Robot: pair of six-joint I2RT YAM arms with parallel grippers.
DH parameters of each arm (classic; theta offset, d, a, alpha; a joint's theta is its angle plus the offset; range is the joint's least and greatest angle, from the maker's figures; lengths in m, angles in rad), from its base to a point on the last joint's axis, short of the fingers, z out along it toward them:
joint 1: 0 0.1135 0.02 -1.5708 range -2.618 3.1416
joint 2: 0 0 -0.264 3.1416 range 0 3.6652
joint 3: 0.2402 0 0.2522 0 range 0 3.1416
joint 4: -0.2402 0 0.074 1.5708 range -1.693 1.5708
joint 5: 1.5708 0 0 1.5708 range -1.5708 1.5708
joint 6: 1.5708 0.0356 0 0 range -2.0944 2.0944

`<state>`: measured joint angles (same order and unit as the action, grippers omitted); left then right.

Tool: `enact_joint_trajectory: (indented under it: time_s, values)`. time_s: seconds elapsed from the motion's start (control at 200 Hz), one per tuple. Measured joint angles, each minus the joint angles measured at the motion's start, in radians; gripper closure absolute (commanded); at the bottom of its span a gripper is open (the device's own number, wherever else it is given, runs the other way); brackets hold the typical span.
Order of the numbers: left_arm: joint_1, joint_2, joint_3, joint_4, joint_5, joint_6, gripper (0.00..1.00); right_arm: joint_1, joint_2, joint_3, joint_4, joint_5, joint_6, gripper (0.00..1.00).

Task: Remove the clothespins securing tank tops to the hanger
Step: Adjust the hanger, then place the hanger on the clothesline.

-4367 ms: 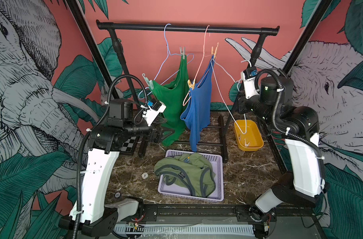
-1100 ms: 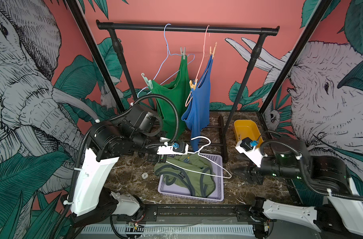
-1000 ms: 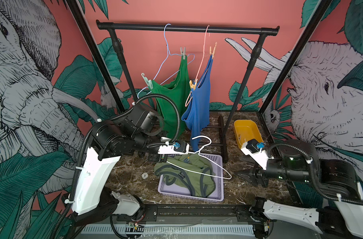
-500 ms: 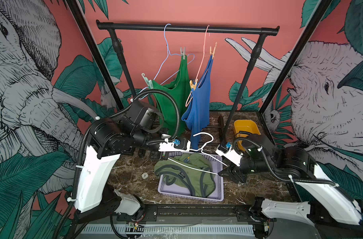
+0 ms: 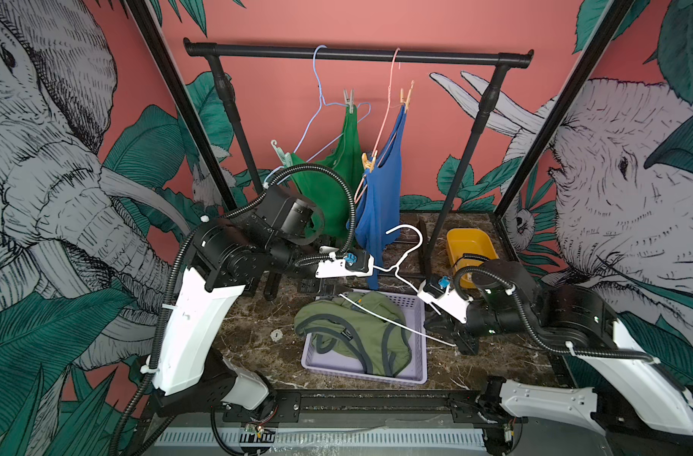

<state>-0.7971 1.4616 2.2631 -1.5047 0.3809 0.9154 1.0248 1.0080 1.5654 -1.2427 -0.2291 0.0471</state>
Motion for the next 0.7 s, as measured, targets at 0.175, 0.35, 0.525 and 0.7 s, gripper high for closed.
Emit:
enact_joint_trajectory:
  time_s: [0.175,0.35,0.525,0.7]
  values:
    - [0.000,0.037,0.084,0.040,-0.106,-0.028,0.01,0.000,-0.049,0.000,-0.027,0.064,0.036,1.00]
    - [0.000,0.025,0.286,0.107,-0.263,-0.043,0.01,0.000,-0.061,0.000,-0.137,0.194,0.100,1.00]
    - [0.000,-0.055,0.365,0.180,-0.377,-0.069,0.01,0.000,-0.045,0.000,-0.237,0.318,0.176,1.00]
    - [0.000,-0.129,0.293,0.233,-0.442,-0.094,0.01,0.000,-0.026,0.022,-0.321,0.442,0.273,1.00]
